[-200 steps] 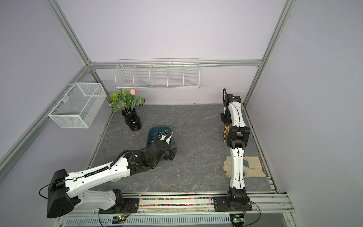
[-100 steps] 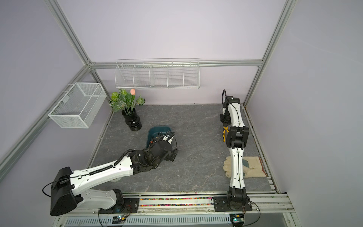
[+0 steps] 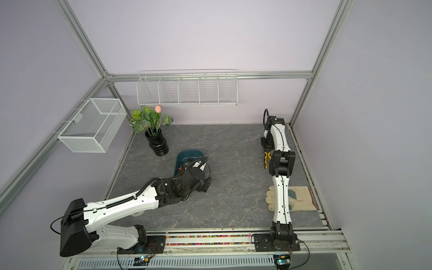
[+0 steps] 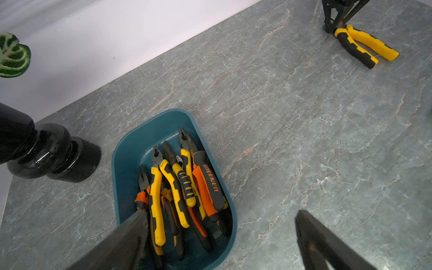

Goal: Take the pliers out of the storage box
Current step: Place the pliers at the center of the board.

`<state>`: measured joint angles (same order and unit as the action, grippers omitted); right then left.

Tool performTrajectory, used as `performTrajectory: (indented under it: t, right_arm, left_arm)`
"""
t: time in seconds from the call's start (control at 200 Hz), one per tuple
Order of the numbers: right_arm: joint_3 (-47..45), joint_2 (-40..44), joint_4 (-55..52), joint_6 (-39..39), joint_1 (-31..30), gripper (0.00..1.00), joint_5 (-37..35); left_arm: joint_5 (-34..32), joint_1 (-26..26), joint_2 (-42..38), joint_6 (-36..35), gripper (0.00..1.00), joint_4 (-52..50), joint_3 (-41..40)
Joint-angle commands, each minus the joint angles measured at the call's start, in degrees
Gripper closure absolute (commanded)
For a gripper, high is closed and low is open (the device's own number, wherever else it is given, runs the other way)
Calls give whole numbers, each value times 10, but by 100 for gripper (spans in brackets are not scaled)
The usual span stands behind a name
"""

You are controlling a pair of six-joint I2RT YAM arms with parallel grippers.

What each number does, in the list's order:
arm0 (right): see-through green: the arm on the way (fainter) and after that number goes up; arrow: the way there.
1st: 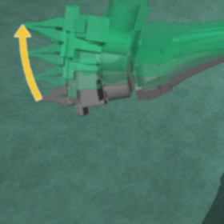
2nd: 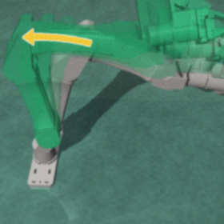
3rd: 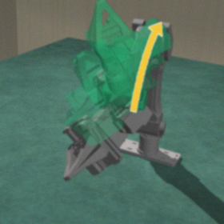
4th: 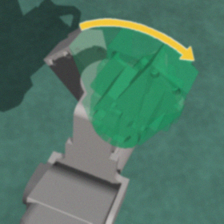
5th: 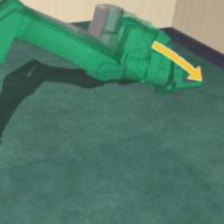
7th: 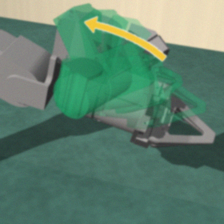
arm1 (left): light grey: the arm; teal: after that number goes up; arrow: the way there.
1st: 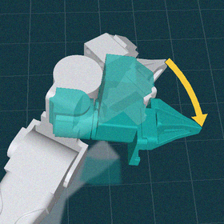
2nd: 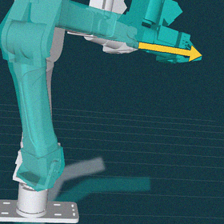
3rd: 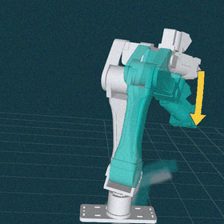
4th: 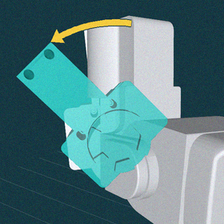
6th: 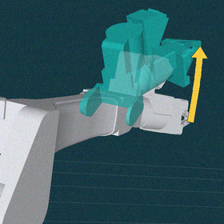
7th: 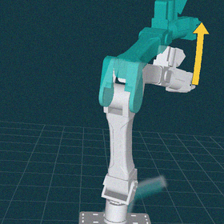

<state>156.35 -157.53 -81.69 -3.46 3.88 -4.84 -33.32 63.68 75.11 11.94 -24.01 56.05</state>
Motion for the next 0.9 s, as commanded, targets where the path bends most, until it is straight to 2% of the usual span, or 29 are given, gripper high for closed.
performTrajectory:
  t: [0.0, 0.13, 0.235, 0.325, 0.895]
  right_arm:
    - [11, -8, -3, 1, 2, 63, 12]
    - [10, -8, -6, 2, 1, 63, 10]
    - [10, -9, -3, 2, 1, 73, 7]
    - [11, -11, 1, 3, 1, 76, -2]
    - [37, -23, 44, 10, 1, 76, -9]
  left_arm:
    - [-2, -3, -2, 7, 0, -7, 20]
    - [-1, -3, -2, 6, 0, -7, 19]
    - [-2, -3, -1, 6, 0, -8, 20]
    - [-3, -3, -3, 5, 0, -9, 19]
    - [-6, -3, 7, 7, 1, -21, 27]
